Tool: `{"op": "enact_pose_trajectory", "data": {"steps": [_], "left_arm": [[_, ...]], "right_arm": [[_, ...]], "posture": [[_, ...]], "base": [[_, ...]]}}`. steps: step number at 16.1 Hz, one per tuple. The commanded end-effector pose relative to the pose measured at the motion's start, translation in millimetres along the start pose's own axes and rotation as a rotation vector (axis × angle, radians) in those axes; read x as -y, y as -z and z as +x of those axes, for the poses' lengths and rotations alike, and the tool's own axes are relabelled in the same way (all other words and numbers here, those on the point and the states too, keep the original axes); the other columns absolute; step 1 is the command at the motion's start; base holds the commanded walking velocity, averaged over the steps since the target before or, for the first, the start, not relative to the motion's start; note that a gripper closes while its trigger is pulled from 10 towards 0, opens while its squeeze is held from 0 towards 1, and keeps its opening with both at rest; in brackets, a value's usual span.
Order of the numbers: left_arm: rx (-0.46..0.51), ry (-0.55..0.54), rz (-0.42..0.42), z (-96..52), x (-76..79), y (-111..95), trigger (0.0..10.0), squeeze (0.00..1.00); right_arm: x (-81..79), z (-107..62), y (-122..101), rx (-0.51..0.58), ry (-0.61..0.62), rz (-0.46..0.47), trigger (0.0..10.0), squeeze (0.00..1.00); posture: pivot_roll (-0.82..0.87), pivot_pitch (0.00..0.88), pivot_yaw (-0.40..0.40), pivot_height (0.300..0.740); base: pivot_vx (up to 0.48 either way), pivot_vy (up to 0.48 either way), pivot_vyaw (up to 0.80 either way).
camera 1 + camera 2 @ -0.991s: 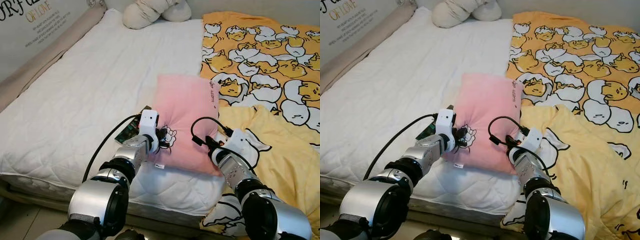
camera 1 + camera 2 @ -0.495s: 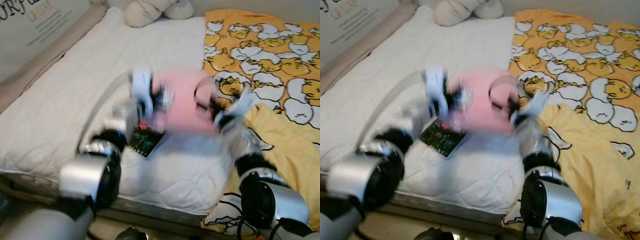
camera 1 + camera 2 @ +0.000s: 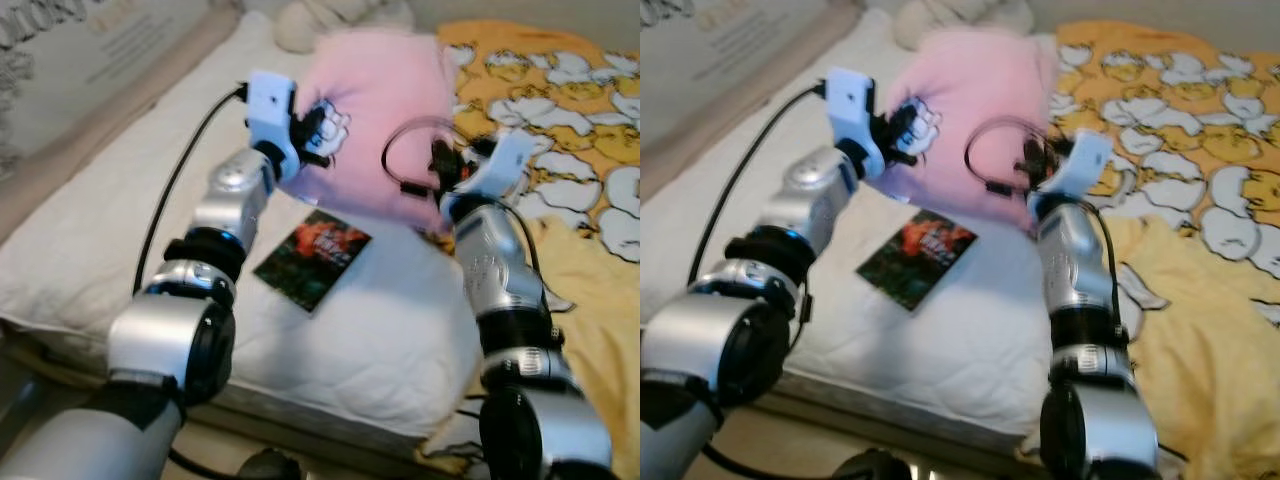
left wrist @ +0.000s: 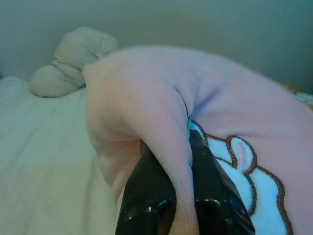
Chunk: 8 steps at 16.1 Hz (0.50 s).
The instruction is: Clean up the room
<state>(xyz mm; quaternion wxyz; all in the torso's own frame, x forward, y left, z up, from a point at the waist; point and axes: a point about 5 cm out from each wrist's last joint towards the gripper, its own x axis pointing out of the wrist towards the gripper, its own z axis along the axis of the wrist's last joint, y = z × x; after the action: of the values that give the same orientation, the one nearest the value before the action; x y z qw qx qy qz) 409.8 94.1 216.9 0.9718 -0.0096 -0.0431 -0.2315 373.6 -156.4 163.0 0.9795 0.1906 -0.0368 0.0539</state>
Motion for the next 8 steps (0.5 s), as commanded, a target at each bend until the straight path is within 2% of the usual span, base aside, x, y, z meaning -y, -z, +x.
{"op": "enact_pose_trajectory", "data": {"steps": [1, 2, 3, 8], "left_arm": [[0.033, -0.068, 0.002, -4.7, -13.4, -3.5, 10.0, 0.00], [0.039, -0.051, -0.033, -4.9, -11.3, -1.4, 10.0, 0.00], [0.042, -0.017, -0.022, -4.5, -7.6, -0.7, 10.0, 0.00], [0.049, -0.040, 0.029, -4.5, -7.6, -1.5, 10.0, 0.00]], "right_arm": [[-2.2, -0.6, -5.5, 0.020, 0.007, -0.014, 10.0, 0.00], [-1.4, -3.2, -3.8, 0.017, 0.009, -0.032, 10.0, 0.00], [-0.1, -5.9, -1.9, 0.019, 0.010, -0.072, 10.0, 0.00], [3.5, -8.4, -1.5, 0.020, 0.030, -0.096, 10.0, 0.00]], "posture": [[0.02, 0.000, 0.051, 0.740], [0.02, 0.000, 0.053, 0.740], [0.02, 0.000, 0.054, 0.740], [0.02, 0.000, 0.061, 0.740]], "base": [[0.000, 0.480, 0.00], [0.000, 0.480, 0.00], [0.000, 0.480, 0.00], [0.000, 0.480, 0.00]]}}
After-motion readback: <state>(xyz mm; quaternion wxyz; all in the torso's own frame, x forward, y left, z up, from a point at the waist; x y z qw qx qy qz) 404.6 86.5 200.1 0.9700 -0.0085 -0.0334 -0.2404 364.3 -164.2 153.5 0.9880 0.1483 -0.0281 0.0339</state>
